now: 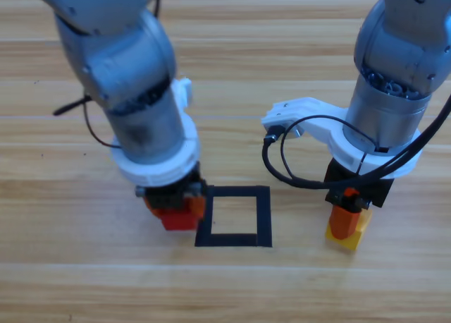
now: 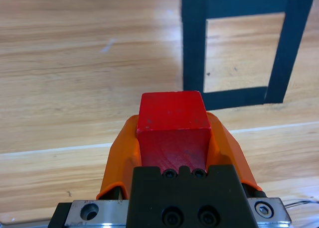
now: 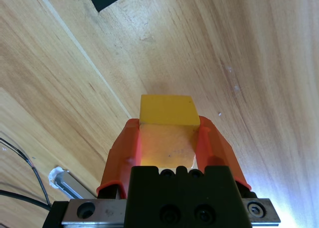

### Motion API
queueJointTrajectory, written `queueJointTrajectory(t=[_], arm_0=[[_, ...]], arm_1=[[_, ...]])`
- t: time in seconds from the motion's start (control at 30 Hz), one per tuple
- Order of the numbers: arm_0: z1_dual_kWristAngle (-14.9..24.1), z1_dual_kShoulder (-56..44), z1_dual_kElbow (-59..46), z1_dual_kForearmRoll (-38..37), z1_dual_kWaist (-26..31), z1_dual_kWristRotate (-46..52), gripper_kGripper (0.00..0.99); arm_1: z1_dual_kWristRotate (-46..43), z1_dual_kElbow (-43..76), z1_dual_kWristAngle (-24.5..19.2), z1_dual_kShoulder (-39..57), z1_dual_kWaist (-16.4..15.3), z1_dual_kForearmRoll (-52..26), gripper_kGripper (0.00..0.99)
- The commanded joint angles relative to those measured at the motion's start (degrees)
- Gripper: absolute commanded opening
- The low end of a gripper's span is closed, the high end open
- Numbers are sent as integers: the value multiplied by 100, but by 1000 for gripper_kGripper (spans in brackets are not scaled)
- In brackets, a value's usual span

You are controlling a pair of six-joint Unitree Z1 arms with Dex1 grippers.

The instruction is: Stack the blocks in the rectangular block: red at the bottom, yellow in the middle, green on top

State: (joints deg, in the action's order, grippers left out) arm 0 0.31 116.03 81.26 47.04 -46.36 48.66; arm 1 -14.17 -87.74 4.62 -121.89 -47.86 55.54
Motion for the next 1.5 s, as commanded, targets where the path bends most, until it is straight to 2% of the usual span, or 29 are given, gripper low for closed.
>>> queueJointTrajectory(t=[0.03, 0.37, 0.7, 0.93, 1.5], arm_0=[[-49, 491, 365, 121, -514, -340, 63], [-14, 1053, 1112, 446, -602, -876, 61], [48, 1467, 1639, 604, -602, -454, 63], [-49, 1537, 1868, 683, -602, -67, 64], [4, 1704, 2105, 894, -602, 223, 64]], arm_1=[[20, 195, 101, 464, 295, 62, 0], [29, 195, 118, 464, 330, 54, 0], [73, 204, 127, 543, 330, 54, 0], [99, 222, 109, 622, 330, 36, 0], [134, 292, 92, 693, 400, -17, 0]])
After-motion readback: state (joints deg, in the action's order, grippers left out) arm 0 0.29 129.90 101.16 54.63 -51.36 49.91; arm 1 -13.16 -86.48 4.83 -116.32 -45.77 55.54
